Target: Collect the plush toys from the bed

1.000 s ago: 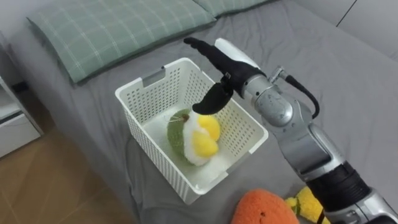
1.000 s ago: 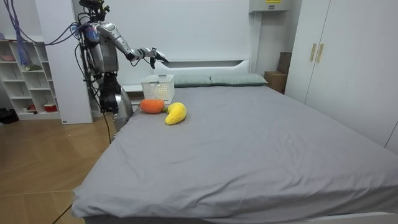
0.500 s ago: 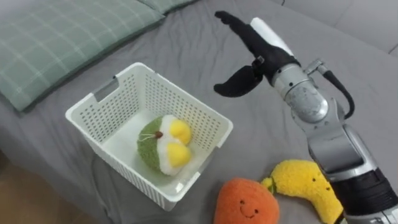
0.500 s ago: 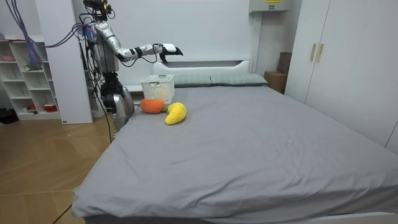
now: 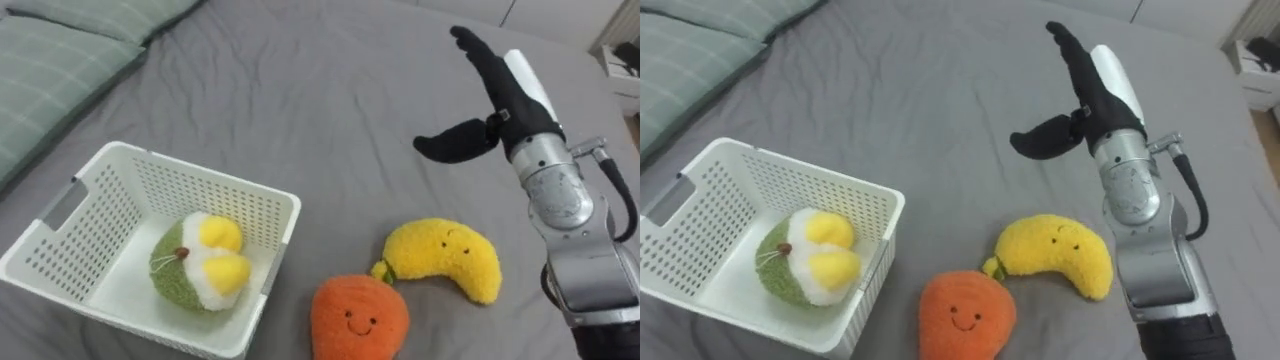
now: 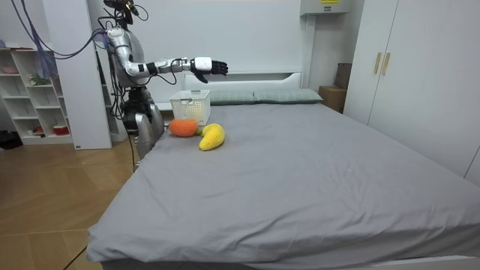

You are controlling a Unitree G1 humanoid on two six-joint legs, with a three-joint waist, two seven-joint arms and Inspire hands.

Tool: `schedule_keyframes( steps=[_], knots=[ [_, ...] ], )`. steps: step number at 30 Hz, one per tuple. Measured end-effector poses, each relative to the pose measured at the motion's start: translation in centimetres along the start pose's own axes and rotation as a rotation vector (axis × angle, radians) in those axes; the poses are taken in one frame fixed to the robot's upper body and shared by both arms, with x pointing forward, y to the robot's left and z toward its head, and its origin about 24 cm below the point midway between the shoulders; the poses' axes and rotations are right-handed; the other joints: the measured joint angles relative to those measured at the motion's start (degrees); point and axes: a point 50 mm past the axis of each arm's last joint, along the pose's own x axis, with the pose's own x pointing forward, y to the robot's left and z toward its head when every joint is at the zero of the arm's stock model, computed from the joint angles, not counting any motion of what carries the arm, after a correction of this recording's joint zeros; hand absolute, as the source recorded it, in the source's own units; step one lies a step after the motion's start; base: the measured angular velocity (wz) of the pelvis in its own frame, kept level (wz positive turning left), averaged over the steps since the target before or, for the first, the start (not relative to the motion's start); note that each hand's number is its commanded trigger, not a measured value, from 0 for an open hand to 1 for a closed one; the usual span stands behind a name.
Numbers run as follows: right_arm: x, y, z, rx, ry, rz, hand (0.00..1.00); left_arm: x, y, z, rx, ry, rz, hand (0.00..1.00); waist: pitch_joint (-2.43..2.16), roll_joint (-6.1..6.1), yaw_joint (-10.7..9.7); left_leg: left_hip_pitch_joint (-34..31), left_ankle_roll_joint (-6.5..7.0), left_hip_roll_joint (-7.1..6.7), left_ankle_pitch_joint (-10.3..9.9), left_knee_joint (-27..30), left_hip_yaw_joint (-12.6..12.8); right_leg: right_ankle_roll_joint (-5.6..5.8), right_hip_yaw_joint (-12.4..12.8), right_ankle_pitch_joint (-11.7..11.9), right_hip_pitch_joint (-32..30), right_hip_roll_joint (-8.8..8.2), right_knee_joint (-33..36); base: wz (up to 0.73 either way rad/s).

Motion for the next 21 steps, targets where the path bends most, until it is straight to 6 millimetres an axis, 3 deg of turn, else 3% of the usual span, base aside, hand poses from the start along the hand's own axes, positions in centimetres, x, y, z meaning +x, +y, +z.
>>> schedule_keyframes(
  steps=[4, 14, 21],
  knots=[
    [-0.2, -0.2, -1.4, 0.015, 0.053, -0.015, 0.00, -0.1, -0.2, 0.3, 0.012, -0.017, -0.008, 0.00, -0.01, -0.10, -1.2, 0.1, 0.07, 0.11, -0.3, 0.0, 0.8, 0.04, 0.5, 0.0, 0.0, 0.10, 0.0, -0.09],
    [-1.6, 1.6, -5.7, 0.018, 0.197, 0.026, 0.00, -0.3, -1.5, 1.1, 0.056, -0.082, -0.045, 0.00, 0.23, 0.22, -3.3, 1.2, -0.04, 0.47, -0.7, 0.0, 1.5, 0.04, 1.9, 0.1, 0.8, 0.57, -0.1, -0.04],
    [-2.4, 2.4, -7.3, -0.016, 0.246, 0.053, 0.00, -0.3, -1.4, 0.9, 0.061, -0.081, -0.045, 0.00, 0.37, 0.42, -3.1, 0.9, -0.22, 0.64, -0.8, 0.0, 1.5, 0.00, 1.7, 0.1, 0.4, 0.75, -0.1, 0.00]
  ],
)
